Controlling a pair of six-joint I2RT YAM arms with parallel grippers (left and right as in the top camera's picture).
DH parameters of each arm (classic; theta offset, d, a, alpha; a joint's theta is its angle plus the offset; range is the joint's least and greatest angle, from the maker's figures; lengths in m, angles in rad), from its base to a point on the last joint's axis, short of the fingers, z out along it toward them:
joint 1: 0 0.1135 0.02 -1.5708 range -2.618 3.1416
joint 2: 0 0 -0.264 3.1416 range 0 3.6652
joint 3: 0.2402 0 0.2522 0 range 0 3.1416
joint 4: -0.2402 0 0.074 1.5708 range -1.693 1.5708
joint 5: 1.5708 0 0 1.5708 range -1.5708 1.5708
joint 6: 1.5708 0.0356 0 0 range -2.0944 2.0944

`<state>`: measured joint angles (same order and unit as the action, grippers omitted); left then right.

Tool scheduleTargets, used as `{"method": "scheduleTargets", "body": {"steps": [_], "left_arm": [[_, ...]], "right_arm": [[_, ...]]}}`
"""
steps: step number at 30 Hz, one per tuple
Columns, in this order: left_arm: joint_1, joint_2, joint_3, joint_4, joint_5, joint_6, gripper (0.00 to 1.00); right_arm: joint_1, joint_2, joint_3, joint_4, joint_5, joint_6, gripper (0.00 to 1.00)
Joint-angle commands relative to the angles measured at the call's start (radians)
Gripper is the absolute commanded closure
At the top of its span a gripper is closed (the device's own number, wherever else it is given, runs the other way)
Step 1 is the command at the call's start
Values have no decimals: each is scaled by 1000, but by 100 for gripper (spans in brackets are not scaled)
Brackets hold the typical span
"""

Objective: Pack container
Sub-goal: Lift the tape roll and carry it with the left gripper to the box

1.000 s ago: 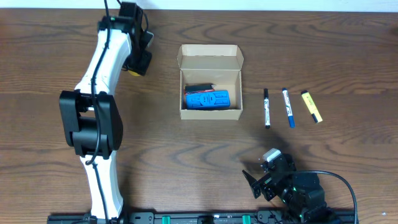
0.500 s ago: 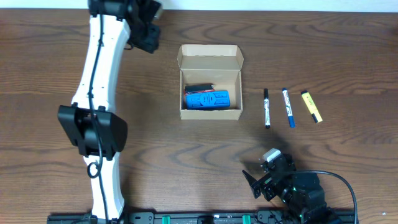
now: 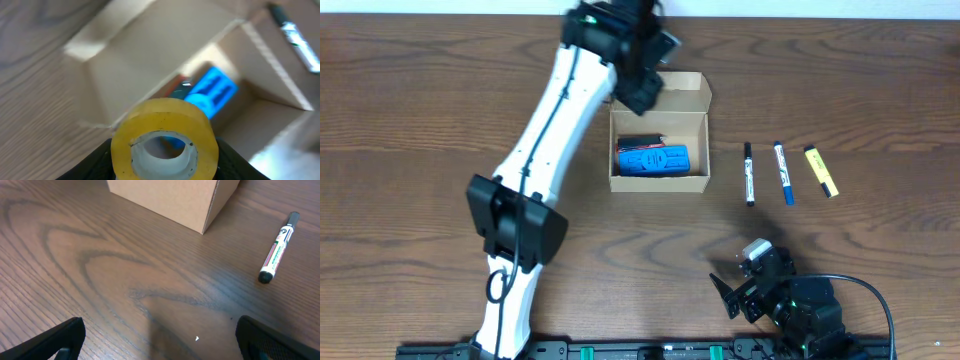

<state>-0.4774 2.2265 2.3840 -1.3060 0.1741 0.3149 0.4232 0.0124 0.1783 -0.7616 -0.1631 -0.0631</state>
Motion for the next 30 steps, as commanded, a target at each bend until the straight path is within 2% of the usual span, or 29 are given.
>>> {"method": "scheduleTargets", "body": {"steps": [1,8,23,30], "left_arm": [[-34,1,-5,-7,16,2,52],[-72,1,-125,36,44,20,52],[-109,1,-304,286,45,29,50],[-129,6,-354,337,64,29,48]], "right_arm": [[10,-6,-9,-1,2,-13,1],[10,-6,-9,-1,3,-13,1],[10,-6,-9,-1,2,-13,1],[10,-6,-9,-1,3,-13,1]]}}
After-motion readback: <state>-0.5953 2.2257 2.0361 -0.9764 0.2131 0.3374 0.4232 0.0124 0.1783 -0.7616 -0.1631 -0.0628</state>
